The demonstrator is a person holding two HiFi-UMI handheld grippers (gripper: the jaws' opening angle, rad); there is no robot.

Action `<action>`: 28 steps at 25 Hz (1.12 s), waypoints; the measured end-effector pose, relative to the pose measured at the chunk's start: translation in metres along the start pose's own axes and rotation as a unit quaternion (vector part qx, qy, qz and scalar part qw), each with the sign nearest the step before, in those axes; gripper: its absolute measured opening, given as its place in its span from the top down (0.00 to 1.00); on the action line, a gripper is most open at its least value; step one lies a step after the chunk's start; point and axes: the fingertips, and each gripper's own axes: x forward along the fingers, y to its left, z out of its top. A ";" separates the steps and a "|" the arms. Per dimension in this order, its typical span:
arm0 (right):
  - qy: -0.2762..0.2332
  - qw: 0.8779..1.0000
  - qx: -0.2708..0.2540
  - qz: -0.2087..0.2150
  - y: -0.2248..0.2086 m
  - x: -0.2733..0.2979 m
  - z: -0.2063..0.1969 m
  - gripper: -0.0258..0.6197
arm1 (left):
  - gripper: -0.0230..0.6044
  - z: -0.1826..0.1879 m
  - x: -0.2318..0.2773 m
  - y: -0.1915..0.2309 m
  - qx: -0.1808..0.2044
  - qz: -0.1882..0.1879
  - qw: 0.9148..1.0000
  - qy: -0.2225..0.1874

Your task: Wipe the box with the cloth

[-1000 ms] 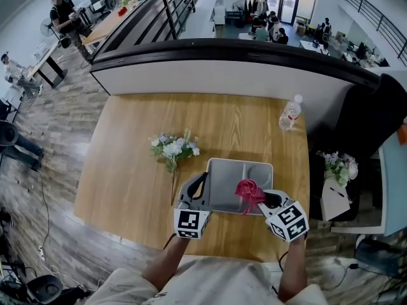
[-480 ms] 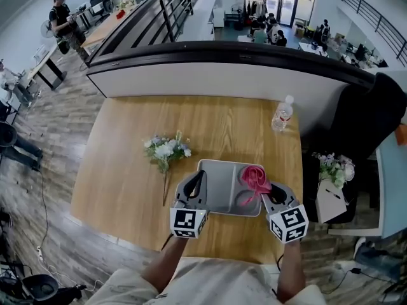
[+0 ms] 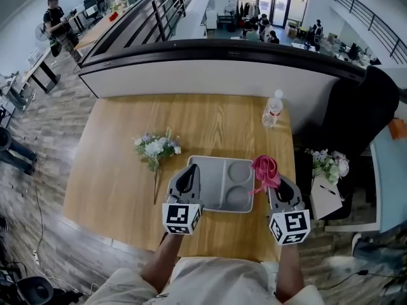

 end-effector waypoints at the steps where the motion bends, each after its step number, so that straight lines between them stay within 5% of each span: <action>1: -0.009 1.000 0.003 -0.010 -0.004 -0.002 0.001 0.86 | 0.94 0.000 0.001 0.000 -0.002 0.001 1.000 -0.002; 17: -0.124 0.985 0.040 -0.114 -0.044 -0.027 0.010 0.86 | 0.94 0.008 0.003 -0.014 0.012 0.003 1.000 -0.026; 28: -0.105 0.984 0.051 -0.138 -0.061 -0.027 -0.002 0.86 | 0.94 0.003 0.000 -0.018 0.019 -0.004 0.999 -0.029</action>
